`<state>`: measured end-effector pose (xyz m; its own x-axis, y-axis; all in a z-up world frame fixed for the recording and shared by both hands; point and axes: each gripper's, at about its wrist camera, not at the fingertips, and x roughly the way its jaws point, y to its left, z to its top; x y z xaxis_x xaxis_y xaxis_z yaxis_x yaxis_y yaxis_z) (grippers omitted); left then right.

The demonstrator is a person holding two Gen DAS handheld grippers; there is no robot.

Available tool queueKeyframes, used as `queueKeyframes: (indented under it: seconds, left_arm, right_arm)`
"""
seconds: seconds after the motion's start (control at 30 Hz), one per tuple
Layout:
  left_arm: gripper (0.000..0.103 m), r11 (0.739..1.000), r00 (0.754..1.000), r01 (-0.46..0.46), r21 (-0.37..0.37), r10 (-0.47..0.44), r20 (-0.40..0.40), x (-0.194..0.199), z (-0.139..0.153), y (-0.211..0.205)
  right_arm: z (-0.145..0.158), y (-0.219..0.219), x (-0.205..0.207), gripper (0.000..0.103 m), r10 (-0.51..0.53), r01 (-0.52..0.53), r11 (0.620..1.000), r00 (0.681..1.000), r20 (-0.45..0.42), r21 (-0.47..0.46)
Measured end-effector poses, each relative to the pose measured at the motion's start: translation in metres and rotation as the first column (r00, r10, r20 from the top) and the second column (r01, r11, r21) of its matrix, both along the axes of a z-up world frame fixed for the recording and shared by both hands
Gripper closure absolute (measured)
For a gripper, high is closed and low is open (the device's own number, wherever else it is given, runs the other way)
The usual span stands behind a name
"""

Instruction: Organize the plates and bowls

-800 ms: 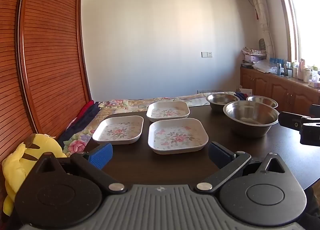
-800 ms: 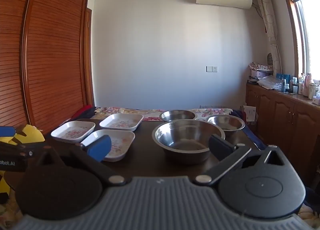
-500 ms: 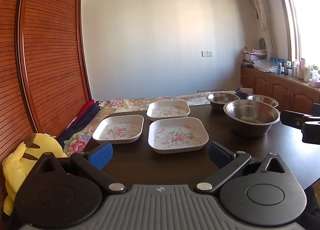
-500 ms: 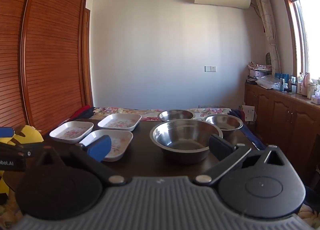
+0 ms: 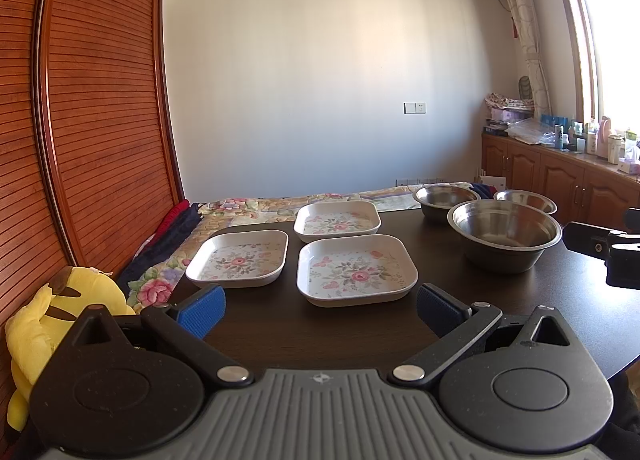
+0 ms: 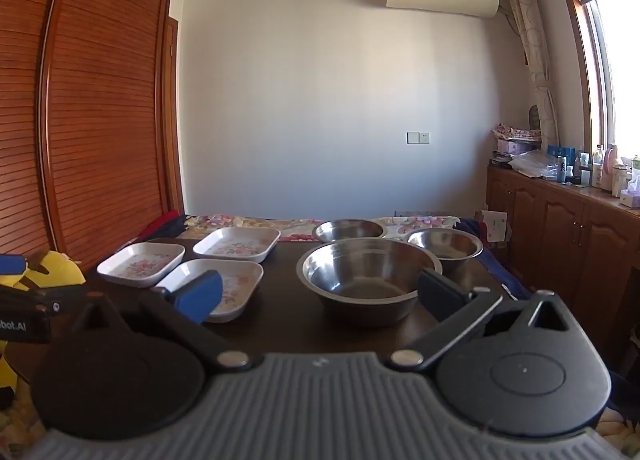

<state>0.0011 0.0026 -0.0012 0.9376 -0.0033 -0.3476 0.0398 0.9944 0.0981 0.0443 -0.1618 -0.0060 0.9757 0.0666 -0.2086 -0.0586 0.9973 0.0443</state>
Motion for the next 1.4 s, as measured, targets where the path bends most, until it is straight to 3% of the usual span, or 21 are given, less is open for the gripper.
queueKeyframes:
  seconds: [1.4]
  left_arm:
    - [0.0, 1.0, 1.0, -0.001, 0.003, 0.001, 0.004, -0.0022, 0.005, 0.0028]
  right_arm:
    - [0.0006, -0.007, -0.0011, 0.0, -0.01, 0.01, 1.0, 1.0, -0.003, 0.003]
